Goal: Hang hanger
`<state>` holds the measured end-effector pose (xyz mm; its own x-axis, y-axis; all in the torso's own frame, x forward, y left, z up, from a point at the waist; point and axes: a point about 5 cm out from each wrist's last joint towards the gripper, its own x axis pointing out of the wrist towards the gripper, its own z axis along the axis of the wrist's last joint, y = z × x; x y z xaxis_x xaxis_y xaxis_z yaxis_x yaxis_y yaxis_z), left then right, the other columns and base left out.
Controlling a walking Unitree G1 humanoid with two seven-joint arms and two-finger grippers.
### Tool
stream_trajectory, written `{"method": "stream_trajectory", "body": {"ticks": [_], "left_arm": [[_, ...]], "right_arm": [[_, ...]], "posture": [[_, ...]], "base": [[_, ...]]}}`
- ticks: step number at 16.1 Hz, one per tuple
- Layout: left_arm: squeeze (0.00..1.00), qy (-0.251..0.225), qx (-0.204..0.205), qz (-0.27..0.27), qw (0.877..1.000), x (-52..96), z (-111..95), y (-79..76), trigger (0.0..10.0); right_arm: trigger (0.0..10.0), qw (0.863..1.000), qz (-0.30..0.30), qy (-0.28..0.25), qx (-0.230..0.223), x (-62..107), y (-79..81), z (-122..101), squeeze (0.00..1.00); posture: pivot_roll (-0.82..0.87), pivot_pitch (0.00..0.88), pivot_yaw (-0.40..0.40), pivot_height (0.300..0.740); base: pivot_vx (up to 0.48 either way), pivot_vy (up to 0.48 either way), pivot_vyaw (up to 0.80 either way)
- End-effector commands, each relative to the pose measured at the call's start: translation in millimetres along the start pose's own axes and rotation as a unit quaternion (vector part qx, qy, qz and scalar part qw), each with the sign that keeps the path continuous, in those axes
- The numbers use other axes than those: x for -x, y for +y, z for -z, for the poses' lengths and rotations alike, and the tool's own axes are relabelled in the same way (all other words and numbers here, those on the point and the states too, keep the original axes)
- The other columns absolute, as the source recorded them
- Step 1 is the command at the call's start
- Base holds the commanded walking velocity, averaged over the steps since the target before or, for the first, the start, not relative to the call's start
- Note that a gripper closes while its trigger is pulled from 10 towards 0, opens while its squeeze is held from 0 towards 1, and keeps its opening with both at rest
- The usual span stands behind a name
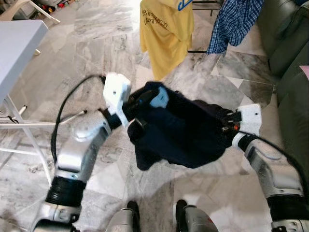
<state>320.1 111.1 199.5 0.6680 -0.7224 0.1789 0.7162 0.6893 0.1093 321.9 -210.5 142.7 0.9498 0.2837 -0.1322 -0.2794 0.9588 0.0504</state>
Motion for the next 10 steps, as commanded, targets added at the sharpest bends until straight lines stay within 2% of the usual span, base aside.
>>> {"method": "stream_trajectory", "body": {"ticks": [1, 3, 4, 6, 8, 10], "left_arm": [[0.00, 0.009, -0.019, -0.026, 0.999, 7.0, 9.2, 4.1, 10.0], [0.00, 0.029, -0.052, -0.060, 0.996, 11.3, 28.4, 4.3, 10.0], [0.00, 0.035, -0.075, -0.064, 0.995, 12.1, 35.1, 3.6, 10.0], [0.00, 0.040, -0.078, -0.086, 0.992, 11.4, 45.3, 5.4, 10.0], [0.00, 0.045, -0.087, -0.099, 0.990, 11.5, 50.8, 7.4, 10.0], [0.00, 0.070, -0.101, -0.115, 0.986, 20.2, 62.9, 15.0, 10.0]], "right_arm": [[0.0, 1.000, -0.004, -0.010, -0.028, 4.9, -1.7, -7.0, 0.00], [0.0, 0.995, -0.047, -0.028, -0.086, 6.2, 8.5, -20.7, 0.00], [0.0, 0.992, -0.071, -0.034, -0.101, 7.5, 15.1, -26.1, 0.00], [0.0, 0.985, -0.107, -0.042, -0.129, 11.4, 24.1, -34.6, 0.00], [0.0, 0.979, -0.130, -0.052, -0.146, 15.3, 27.2, -41.1, 0.00], [0.0, 0.973, -0.171, -0.066, -0.139, 24.4, 32.9, -46.1, 0.00]], "posture": [[-0.07, 0.273, 0.076, 0.740], [-0.07, 0.275, 0.075, 0.740], [-0.07, 0.276, 0.072, 0.740], [-0.07, 0.278, 0.068, 0.740], [-0.07, 0.278, 0.068, 0.740], [-0.07, 0.277, 0.069, 0.740]], "base": [[0.000, 0.000, 0.00], [0.000, 0.000, 0.00], [0.000, 0.000, 0.00], [0.000, 0.000, 0.00], [0.000, 0.000, 0.00], [0.000, 0.000, 0.00]]}}
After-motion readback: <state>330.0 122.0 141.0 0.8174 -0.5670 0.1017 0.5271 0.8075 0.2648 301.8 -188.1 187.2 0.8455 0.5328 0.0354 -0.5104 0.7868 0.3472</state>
